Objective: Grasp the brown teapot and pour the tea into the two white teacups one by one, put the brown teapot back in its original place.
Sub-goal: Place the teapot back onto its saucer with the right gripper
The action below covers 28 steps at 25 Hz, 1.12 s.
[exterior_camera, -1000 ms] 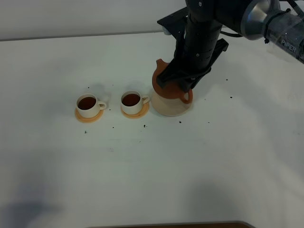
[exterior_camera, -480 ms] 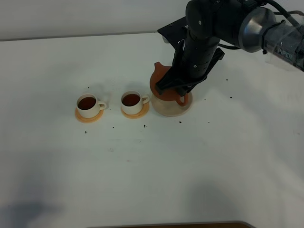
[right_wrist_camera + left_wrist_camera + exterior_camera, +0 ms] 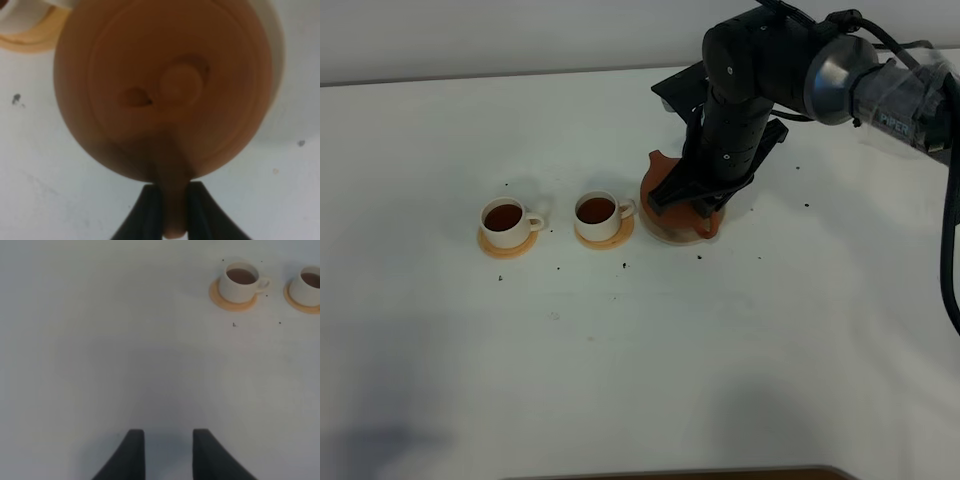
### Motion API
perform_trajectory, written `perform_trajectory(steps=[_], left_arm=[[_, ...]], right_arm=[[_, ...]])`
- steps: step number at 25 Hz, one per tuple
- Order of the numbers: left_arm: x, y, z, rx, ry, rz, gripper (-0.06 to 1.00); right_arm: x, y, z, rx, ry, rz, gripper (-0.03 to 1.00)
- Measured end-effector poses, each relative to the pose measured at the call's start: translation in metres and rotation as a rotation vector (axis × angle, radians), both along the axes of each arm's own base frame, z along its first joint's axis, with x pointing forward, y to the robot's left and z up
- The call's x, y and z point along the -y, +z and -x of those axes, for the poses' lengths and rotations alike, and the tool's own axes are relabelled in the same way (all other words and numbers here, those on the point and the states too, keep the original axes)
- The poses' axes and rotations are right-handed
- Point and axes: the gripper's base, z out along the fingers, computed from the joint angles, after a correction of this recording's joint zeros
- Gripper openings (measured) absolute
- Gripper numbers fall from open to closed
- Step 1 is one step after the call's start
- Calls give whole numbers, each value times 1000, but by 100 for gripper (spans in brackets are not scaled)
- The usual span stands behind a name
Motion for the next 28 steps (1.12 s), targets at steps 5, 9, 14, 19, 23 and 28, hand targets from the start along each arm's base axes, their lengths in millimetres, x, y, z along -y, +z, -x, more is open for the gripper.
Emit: perform_trajectory(steps=[5, 9, 14, 19, 23, 28], left_arm=[[0, 0, 0, 0, 0, 0, 28], [0, 0, 0, 0, 0, 0, 28], [0, 0, 0, 0, 0, 0, 28], [0, 0, 0, 0, 0, 0, 28], [0, 0, 0, 0, 0, 0, 28], [0, 0, 0, 0, 0, 0, 28]], right_arm=[[-1, -6, -1, 1, -1, -1, 14], [-3, -8, -3, 17, 1, -7, 14], [-2, -8, -4, 20, 3, -4, 13], [-1, -8, -4, 21, 7, 11, 13], [0, -8, -4, 28, 10, 19, 13], [0, -10, -4, 25, 10, 22, 13]])
